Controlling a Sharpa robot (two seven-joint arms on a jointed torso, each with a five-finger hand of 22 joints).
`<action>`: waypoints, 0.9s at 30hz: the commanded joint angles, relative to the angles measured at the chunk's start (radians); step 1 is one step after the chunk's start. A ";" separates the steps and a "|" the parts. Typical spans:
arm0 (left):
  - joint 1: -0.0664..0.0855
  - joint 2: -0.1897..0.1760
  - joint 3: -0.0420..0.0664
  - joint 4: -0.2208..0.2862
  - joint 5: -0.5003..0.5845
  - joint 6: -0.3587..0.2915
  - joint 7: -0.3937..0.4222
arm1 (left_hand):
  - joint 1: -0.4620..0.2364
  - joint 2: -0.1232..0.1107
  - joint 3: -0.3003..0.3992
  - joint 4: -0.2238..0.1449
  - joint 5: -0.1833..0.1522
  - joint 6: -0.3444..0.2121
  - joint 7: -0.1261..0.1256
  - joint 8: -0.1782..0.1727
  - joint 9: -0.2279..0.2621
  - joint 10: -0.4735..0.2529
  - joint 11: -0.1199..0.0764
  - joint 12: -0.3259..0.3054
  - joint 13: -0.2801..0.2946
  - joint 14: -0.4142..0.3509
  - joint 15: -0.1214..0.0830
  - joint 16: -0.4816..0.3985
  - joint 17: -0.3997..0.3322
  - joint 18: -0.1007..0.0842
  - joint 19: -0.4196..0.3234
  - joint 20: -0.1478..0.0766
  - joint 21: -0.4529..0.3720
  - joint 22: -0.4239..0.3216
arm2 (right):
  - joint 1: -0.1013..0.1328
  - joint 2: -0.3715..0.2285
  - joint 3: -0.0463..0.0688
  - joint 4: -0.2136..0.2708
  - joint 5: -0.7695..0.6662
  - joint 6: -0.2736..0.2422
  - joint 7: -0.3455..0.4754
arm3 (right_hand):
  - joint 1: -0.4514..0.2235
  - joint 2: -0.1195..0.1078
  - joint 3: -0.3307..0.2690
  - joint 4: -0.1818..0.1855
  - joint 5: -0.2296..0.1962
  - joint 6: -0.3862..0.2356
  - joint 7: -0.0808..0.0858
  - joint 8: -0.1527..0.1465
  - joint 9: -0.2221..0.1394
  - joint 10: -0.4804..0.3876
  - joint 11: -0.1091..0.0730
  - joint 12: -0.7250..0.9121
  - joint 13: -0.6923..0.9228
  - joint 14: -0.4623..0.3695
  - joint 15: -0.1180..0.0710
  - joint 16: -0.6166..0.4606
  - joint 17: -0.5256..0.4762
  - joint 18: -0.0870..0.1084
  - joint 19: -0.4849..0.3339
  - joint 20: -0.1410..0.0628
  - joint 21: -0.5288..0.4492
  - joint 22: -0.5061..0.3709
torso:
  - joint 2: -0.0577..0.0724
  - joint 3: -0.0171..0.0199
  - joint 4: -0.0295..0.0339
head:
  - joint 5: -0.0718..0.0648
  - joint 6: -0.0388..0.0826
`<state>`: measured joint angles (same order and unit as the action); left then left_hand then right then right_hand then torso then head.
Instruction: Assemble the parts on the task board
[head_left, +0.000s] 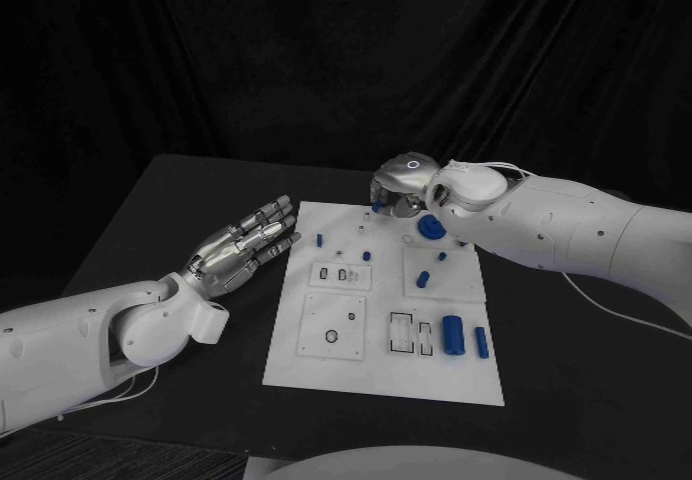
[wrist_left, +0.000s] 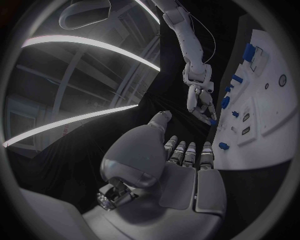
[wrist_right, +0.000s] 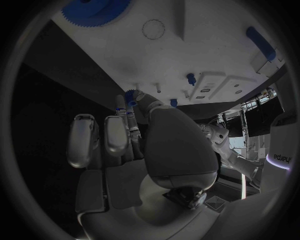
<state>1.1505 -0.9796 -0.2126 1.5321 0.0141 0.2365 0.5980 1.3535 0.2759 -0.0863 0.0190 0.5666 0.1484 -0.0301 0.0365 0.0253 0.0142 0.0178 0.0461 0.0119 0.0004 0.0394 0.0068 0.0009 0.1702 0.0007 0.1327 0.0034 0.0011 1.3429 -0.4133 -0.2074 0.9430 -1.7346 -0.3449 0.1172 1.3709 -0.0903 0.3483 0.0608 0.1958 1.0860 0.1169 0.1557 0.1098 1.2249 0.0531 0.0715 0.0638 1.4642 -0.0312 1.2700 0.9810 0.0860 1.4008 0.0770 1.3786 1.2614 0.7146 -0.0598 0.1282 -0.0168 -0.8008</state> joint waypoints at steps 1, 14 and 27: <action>0.002 0.003 0.001 0.000 0.000 0.003 0.012 | -0.009 -0.001 0.000 -0.009 0.005 0.002 0.003 0.006 0.001 -0.001 0.008 0.006 0.002 0.000 0.010 -0.007 -0.001 -0.006 -0.001 0.010 -0.003 -0.001 | -0.001 0.003 0.001 -0.002 -0.007 -0.014 -0.016 | 0.003 0.007 0.003 0.002 -0.002 0.010 -0.016 0.000 0.081 0.001 0.004 -0.005 0.000 0.005 0.007 0.003 0.000 -0.013 0.003 0.006 0.005 0.001 | 0.002 0.0000 0.0018 | 0.000 0.001; 0.002 0.005 0.001 0.001 0.000 0.004 0.011 | -0.010 0.000 0.001 -0.010 0.006 0.002 0.003 0.006 0.001 0.000 0.008 0.007 0.002 0.000 0.011 -0.007 -0.001 -0.006 -0.001 0.011 -0.003 -0.001 | -0.002 0.015 0.001 -0.007 -0.007 0.003 -0.011 | 0.001 0.007 0.005 0.004 -0.007 0.003 -0.015 -0.005 0.082 -0.004 0.006 -0.008 0.000 0.004 0.009 0.003 0.001 -0.014 0.003 0.008 0.005 0.004 | 0.002 -0.0002 0.0047 | 0.003 0.000; 0.002 0.010 0.001 -0.004 0.000 0.007 0.009 | -0.010 0.000 0.003 -0.013 0.007 0.002 0.004 0.006 0.001 0.000 0.009 0.007 0.002 0.000 0.013 -0.007 -0.001 -0.006 -0.001 0.012 -0.003 -0.001 | -0.006 0.033 0.001 -0.024 -0.007 0.013 -0.005 | 0.000 0.006 0.006 0.006 -0.011 -0.005 -0.013 -0.010 0.083 -0.009 0.008 -0.010 -0.001 0.002 0.011 0.002 -0.002 -0.013 0.000 0.010 0.003 0.001 | 0.001 -0.0003 0.0011 | 0.014 -0.006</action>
<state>1.1505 -0.9716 -0.2126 1.5272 0.0140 0.2369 0.5963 1.3536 0.2758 -0.0822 0.0093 0.5666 0.1484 -0.0302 0.0365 0.0252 0.0142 0.0178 0.0498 0.0124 0.0004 0.0466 0.0068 0.0016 0.1703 0.0007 0.1399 0.0034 0.0014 1.3394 -0.3820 -0.2074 0.9206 -1.7346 -0.3391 0.1189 1.3730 -0.0909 0.3508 0.0635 0.1914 1.0844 0.1084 0.1488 0.1238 1.2212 0.0568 0.0680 0.0638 1.4670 -0.0285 1.2699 0.9808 0.0859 1.4044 0.0806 1.3786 1.2633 0.7158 -0.0606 0.1292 -0.0033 -0.8052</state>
